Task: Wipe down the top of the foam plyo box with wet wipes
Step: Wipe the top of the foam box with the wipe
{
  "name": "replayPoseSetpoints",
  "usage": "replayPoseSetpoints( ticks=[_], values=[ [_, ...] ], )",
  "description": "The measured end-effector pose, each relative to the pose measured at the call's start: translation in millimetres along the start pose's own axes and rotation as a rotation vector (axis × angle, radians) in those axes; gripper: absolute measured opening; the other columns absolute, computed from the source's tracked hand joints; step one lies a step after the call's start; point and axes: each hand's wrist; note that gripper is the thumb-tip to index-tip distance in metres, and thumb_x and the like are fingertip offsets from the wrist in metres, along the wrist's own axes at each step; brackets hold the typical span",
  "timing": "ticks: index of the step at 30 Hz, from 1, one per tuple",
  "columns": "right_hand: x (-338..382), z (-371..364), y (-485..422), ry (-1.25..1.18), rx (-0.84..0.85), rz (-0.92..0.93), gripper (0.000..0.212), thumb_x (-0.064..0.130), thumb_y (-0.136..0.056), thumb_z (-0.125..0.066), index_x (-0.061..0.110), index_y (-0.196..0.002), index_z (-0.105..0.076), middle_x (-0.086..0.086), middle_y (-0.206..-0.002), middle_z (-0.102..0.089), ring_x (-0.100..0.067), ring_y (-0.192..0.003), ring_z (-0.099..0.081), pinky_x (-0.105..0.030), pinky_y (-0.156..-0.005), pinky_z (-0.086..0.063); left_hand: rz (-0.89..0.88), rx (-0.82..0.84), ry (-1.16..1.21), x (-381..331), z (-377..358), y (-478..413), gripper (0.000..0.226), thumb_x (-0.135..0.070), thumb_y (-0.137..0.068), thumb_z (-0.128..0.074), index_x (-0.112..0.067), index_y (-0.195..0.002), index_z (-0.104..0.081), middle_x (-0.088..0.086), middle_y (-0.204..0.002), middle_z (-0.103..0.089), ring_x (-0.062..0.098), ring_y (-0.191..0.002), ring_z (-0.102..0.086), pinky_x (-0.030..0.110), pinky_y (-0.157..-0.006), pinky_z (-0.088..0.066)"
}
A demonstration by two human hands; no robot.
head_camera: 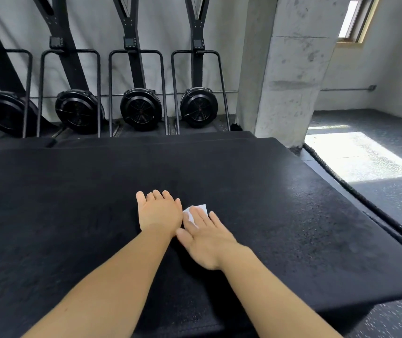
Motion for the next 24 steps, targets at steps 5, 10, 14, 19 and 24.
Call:
replayPoseSetpoints(
  ticks=[5, 10, 14, 19, 24],
  values=[
    [-67, 12, 15, 0.096, -0.057, -0.087, 0.059, 0.044, -0.106, -0.006, 0.023, -0.159, 0.006, 0.001, -0.165, 0.016, -0.008, -0.15, 0.018, -0.035, -0.121, 0.015, 0.005, -0.004, -0.05, 0, 2, 2, 0.043, -0.036, -0.101, -0.013, -0.015, -0.104, -0.05, 0.002, -0.104, -0.056, 0.023, -0.098, -0.053, 0.044, -0.103, -0.024],
    [-136, 25, 33, 0.156, -0.087, -0.259, 0.053, 0.035, -0.107, -0.01, 0.021, -0.158, -0.007, -0.001, -0.166, 0.012, -0.012, -0.151, 0.018, -0.038, -0.118, 0.014, -0.011, 0.016, -0.051, 0, 4, 4, 0.044, -0.035, -0.1, -0.012, -0.015, -0.106, -0.05, 0.0, -0.103, -0.056, 0.022, -0.098, -0.052, 0.044, -0.105, -0.024],
    [-148, 30, 36, 0.037, -0.076, -0.378, 0.061, 0.046, -0.105, -0.008, 0.021, -0.159, 0.004, -0.003, -0.165, 0.016, -0.014, -0.151, 0.019, -0.037, -0.12, 0.014, -0.024, 0.045, 0.029, 5, 6, 2, 0.039, -0.037, -0.099, -0.015, -0.017, -0.096, -0.048, -0.002, -0.096, -0.05, 0.02, -0.098, -0.049, 0.045, -0.104, -0.022],
    [-103, 22, 26, 0.012, -0.048, -0.446, 0.07, 0.055, -0.102, -0.007, 0.014, -0.157, 0.011, -0.013, -0.162, 0.024, -0.025, -0.149, 0.025, -0.04, -0.122, 0.013, -0.058, 0.066, 0.123, 23, 8, 9, 0.024, -0.027, -0.096, -0.024, -0.02, -0.082, -0.042, -0.005, -0.083, -0.044, 0.019, -0.096, -0.048, 0.048, -0.1, -0.02],
    [-24, -3, 23, 0.024, -0.043, -0.286, 0.075, 0.058, -0.101, -0.01, 0.014, -0.157, 0.013, -0.014, -0.162, 0.025, -0.024, -0.149, 0.026, -0.04, -0.121, 0.014, -0.097, 0.107, 0.127, 32, 4, 28, 0.026, -0.037, -0.1, -0.019, -0.024, -0.091, -0.04, -0.009, -0.101, -0.045, 0.016, -0.127, -0.037, 0.046, -0.103, -0.019]
  ],
)
Point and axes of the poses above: each hand's wrist, its own y-axis away from the middle knuckle, its own z-axis out of the back of the hand, x = y × z
